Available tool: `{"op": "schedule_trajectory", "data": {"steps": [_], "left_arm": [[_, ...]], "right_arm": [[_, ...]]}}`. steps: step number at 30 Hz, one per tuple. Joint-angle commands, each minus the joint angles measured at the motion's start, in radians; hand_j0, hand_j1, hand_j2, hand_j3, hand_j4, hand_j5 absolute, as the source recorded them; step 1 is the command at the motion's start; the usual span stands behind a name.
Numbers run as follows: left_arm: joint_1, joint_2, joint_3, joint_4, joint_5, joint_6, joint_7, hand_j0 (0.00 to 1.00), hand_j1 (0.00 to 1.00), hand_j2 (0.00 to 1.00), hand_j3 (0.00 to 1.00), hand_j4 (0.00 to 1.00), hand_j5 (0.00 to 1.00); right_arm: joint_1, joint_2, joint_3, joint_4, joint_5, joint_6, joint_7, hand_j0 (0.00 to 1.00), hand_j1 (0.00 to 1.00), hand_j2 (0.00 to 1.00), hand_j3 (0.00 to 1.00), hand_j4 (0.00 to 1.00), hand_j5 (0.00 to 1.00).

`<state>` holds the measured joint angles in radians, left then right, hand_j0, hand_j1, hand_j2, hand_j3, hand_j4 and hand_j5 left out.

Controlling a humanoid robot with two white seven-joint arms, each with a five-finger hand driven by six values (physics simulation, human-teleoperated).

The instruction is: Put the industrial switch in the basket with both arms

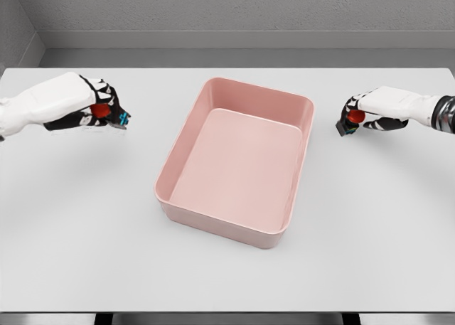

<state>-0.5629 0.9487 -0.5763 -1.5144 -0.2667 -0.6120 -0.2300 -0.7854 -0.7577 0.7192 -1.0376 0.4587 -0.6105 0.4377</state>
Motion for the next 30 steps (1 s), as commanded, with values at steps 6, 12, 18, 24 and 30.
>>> {"op": "schedule_trajectory", "data": {"steps": [6,12,18,24,30], "left_arm": [[-0.020,-0.076,0.009,-0.023,-0.006,0.001,-0.002,0.26,0.26,0.26,0.26,0.26,0.26],[-0.054,-0.143,0.006,-0.021,-0.040,0.001,-0.002,0.26,0.26,0.26,0.26,0.26,0.26],[-0.081,-0.254,0.006,-0.023,-0.097,0.001,-0.002,0.26,0.26,0.26,0.26,0.26,0.26],[-0.104,-0.367,0.003,-0.038,-0.167,0.001,-0.002,0.28,0.28,0.28,0.28,0.28,0.28],[-0.103,-0.409,-0.019,-0.081,-0.178,0.001,0.001,0.97,0.97,0.97,0.97,0.97,0.97]], "right_arm": [[0.000,0.000,-0.004,0.004,0.000,0.000,0.024,0.49,0.49,0.49,0.49,0.49,0.49],[-0.014,-0.003,-0.007,0.004,0.002,0.000,0.026,0.48,0.48,0.48,0.48,0.48,0.48],[-0.043,-0.011,-0.009,-0.004,0.000,0.000,0.027,0.48,0.48,0.48,0.48,0.48,0.48],[-0.041,-0.023,-0.063,-0.009,-0.002,0.000,0.042,0.48,0.48,0.48,0.48,0.48,0.48],[-0.061,-0.041,-0.072,-0.032,-0.002,0.000,0.046,0.49,0.49,0.49,0.49,0.49,0.49]]}}
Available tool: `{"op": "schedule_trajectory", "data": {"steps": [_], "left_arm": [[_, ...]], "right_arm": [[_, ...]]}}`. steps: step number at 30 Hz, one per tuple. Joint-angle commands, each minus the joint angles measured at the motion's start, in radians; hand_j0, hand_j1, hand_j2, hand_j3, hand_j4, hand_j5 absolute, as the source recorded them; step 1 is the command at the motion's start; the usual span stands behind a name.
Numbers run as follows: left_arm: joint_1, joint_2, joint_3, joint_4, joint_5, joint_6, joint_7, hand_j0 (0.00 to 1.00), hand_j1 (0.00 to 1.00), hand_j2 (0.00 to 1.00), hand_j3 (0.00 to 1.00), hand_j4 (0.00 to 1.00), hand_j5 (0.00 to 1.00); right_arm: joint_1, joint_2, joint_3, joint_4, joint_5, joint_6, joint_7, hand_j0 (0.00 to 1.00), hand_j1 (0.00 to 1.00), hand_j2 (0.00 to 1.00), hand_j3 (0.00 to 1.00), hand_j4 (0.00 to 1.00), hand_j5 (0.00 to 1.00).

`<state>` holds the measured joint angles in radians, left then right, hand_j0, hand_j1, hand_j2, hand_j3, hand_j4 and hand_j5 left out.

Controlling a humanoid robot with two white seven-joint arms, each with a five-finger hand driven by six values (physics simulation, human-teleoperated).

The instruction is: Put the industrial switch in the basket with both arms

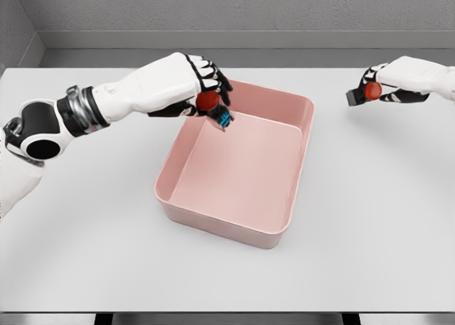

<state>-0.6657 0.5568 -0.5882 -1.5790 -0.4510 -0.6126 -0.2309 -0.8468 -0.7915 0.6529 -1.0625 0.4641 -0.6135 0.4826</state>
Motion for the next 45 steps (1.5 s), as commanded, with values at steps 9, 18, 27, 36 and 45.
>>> {"op": "schedule_trajectory", "data": {"steps": [9,18,27,36,45], "left_arm": [[0.003,-0.052,-0.009,-0.036,0.008,0.002,0.007,1.00,1.00,1.00,1.00,1.00,1.00],[0.011,-0.049,-0.002,-0.056,0.014,0.002,0.007,1.00,1.00,1.00,1.00,1.00,1.00],[0.026,0.089,0.013,-0.062,0.098,0.002,0.007,1.00,1.00,1.00,1.00,1.00,1.00],[0.183,0.189,0.240,-0.039,0.097,0.002,0.005,1.00,1.00,1.00,1.00,1.00,1.00],[0.267,0.247,0.301,0.016,0.089,0.002,-0.015,1.00,1.00,1.00,1.00,1.00,1.00]], "right_arm": [[0.000,-0.009,-0.021,-0.059,-0.010,0.003,0.002,0.49,0.49,0.49,0.49,0.49,0.49],[0.002,-0.063,-0.058,-0.109,-0.015,0.003,0.004,0.49,0.49,0.49,0.49,0.49,0.49],[0.000,-0.063,-0.078,-0.168,-0.015,0.003,0.004,0.49,0.49,0.49,0.49,0.49,0.49],[-0.003,-0.049,-0.079,-0.228,-0.038,0.003,0.004,0.50,0.50,0.50,0.50,0.50,0.50],[-0.002,0.011,-0.076,-0.292,-0.059,0.003,0.004,0.50,0.50,0.50,0.50,0.50,0.50]]}}
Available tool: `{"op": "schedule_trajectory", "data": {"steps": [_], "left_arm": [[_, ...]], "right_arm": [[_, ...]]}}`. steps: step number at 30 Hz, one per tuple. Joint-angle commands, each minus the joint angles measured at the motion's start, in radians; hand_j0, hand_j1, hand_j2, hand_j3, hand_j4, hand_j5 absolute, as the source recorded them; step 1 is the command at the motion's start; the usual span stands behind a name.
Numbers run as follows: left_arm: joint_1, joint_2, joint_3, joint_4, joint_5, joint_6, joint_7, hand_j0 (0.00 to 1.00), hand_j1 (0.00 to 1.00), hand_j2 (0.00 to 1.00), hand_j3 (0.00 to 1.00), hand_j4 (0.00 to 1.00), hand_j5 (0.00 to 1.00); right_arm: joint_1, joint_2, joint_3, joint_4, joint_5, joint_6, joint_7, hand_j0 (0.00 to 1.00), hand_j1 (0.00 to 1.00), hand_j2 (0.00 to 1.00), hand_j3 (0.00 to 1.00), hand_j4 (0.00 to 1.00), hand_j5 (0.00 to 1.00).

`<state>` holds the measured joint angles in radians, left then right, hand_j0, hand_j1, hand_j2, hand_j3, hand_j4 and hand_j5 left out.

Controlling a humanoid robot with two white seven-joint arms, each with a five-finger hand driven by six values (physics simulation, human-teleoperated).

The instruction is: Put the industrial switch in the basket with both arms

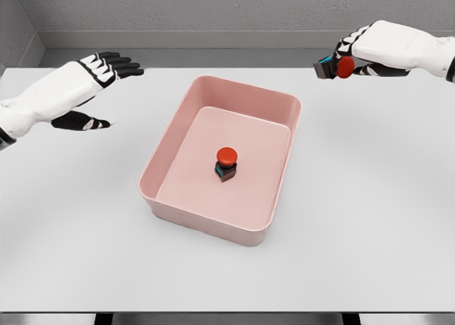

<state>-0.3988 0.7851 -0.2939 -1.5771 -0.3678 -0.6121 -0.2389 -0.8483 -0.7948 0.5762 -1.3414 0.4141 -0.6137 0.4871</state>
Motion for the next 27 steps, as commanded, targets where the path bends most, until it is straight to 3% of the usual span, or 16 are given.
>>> {"op": "schedule_trajectory", "data": {"steps": [1,8,21,24,26,27], "left_arm": [[0.002,0.020,0.007,0.023,0.006,0.001,-0.007,1.00,1.00,1.00,1.00,1.00,1.00],[0.008,0.026,0.007,0.063,0.003,0.001,-0.019,1.00,1.00,1.00,1.00,1.00,1.00],[0.008,0.028,0.007,0.063,0.003,0.001,-0.019,1.00,1.00,1.00,1.00,1.00,1.00],[0.008,0.028,0.007,0.065,0.001,0.001,-0.019,1.00,1.00,1.00,1.00,1.00,1.00],[0.015,0.028,0.007,0.065,0.001,0.001,-0.019,1.00,1.00,1.00,1.00,1.00,1.00],[0.015,0.028,0.007,0.065,0.001,0.001,-0.019,1.00,1.00,1.00,1.00,1.00,1.00]], "right_arm": [[0.000,0.028,0.001,-0.013,-0.008,0.003,-0.001,0.50,0.50,0.50,0.50,0.50,0.50],[0.000,0.048,0.010,-0.097,-0.047,0.003,-0.001,0.50,0.50,0.50,0.50,0.50,0.50],[0.017,0.040,0.071,-0.288,-0.118,0.003,-0.001,0.51,0.51,0.51,0.51,0.51,0.51],[0.018,0.040,0.080,-0.291,-0.121,0.003,-0.002,0.51,0.51,0.51,0.51,0.51,0.51],[0.018,0.042,0.093,-0.317,-0.121,0.003,-0.004,0.56,0.56,0.56,0.56,0.56,0.56],[0.017,0.043,0.093,-0.317,-0.121,0.003,-0.004,0.66,0.66,0.66,0.66,0.66,0.66]]}}
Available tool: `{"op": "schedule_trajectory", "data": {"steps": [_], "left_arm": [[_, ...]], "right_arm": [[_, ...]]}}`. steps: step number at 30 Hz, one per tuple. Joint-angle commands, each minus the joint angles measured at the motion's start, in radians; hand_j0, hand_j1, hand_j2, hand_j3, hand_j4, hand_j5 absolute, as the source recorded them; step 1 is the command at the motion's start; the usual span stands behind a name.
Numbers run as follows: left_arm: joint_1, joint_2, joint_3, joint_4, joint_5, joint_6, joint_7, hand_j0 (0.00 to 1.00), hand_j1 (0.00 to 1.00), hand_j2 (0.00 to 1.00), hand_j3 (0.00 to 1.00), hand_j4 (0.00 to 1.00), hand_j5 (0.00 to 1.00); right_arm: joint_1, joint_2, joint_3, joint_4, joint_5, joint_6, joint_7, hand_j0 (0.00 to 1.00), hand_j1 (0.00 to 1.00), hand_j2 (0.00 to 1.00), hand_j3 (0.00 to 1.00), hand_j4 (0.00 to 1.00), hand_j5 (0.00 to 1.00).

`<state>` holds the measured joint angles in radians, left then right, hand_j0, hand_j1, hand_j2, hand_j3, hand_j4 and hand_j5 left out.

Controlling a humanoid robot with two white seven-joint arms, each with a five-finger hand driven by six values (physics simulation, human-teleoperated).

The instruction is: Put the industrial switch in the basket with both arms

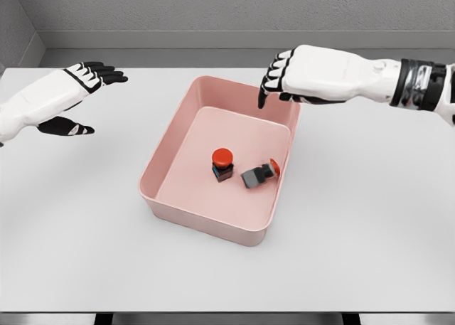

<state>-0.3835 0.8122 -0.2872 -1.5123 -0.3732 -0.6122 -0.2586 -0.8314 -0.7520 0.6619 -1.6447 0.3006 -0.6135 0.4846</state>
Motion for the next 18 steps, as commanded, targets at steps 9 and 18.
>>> {"op": "schedule_trajectory", "data": {"steps": [9,18], "left_arm": [[0.006,-0.001,-0.001,-0.003,0.007,0.001,0.001,1.00,1.00,1.00,1.00,1.00,1.00],[0.008,-0.001,-0.003,-0.005,0.007,0.001,-0.001,1.00,1.00,1.00,1.00,1.00,1.00]], "right_arm": [[0.040,-0.104,-0.068,0.013,-0.072,0.003,-0.024,1.00,1.00,1.00,1.00,1.00,1.00],[0.060,-0.130,-0.111,0.025,-0.089,0.003,-0.023,1.00,1.00,1.00,1.00,1.00,1.00]]}}
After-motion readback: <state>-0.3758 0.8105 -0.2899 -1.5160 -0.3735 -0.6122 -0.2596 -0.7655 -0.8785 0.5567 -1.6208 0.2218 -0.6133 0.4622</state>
